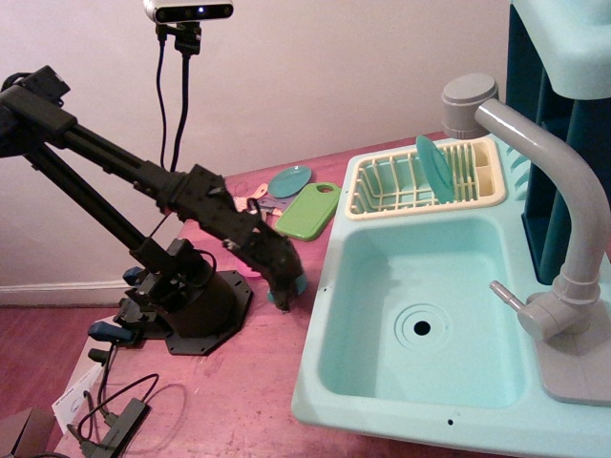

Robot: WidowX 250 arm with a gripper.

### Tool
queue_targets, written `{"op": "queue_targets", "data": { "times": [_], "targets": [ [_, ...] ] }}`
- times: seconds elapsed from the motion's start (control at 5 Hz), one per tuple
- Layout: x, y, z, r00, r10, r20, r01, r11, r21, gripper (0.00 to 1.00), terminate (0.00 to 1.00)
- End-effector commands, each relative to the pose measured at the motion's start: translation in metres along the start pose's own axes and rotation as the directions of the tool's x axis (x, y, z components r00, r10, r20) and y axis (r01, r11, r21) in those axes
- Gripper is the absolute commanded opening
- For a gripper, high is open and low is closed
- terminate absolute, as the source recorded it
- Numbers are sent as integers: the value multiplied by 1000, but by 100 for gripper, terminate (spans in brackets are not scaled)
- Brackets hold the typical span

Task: Put cup from anywhere into sink

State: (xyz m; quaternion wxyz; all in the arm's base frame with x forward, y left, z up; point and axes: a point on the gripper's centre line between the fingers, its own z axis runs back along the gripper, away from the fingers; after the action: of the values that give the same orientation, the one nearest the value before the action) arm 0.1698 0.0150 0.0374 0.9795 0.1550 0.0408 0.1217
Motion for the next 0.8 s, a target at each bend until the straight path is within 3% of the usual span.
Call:
{"op": "queue_targets", "data": {
  "times": [0.0,0.2,0.4,0.6],
  "targets": [
    [23,3,11,999,-46,10,46,999,2,0,0],
    [34,15,35,997,-80,18,79,996,38,0,0],
    [42,40,80,993,-109,43,104,989,100,0,0],
    [45,55,113,986,-159,55,153,983,105,0,0]
  ]
}}
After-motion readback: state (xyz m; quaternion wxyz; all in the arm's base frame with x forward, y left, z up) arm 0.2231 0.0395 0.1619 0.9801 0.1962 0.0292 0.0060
